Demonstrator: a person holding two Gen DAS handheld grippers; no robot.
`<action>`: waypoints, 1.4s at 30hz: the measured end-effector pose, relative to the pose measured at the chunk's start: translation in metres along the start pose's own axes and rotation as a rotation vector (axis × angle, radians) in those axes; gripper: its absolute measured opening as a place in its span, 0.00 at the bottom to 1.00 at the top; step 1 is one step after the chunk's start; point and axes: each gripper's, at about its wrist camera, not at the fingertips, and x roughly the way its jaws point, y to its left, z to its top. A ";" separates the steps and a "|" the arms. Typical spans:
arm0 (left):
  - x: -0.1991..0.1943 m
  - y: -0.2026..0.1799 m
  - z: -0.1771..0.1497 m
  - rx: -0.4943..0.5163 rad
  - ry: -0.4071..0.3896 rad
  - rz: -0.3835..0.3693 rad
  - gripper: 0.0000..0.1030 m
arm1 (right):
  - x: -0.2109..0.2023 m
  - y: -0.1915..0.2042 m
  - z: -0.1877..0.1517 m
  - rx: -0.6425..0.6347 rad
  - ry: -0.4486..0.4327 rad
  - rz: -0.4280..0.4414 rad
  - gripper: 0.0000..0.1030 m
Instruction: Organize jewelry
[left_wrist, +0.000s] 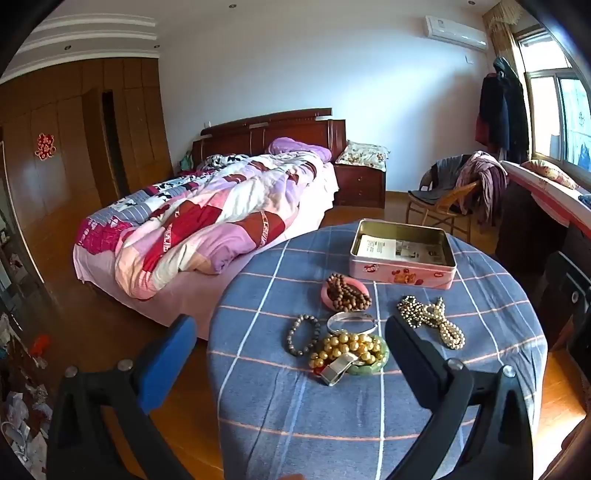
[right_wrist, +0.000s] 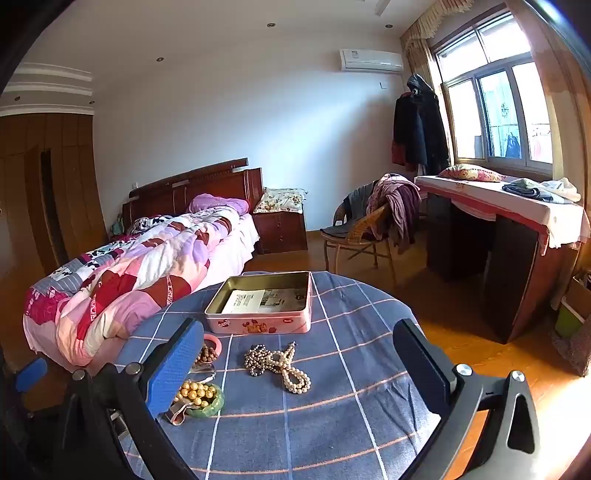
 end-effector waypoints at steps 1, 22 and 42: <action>0.001 0.000 0.000 -0.003 0.007 -0.007 1.00 | -0.004 -0.004 -0.002 0.010 -0.022 0.003 0.99; 0.007 0.001 -0.009 -0.005 0.015 0.003 1.00 | 0.012 -0.008 -0.009 0.018 0.036 -0.027 0.99; 0.005 0.003 -0.009 0.005 0.012 0.012 1.00 | 0.014 -0.007 -0.010 0.015 0.037 -0.026 0.99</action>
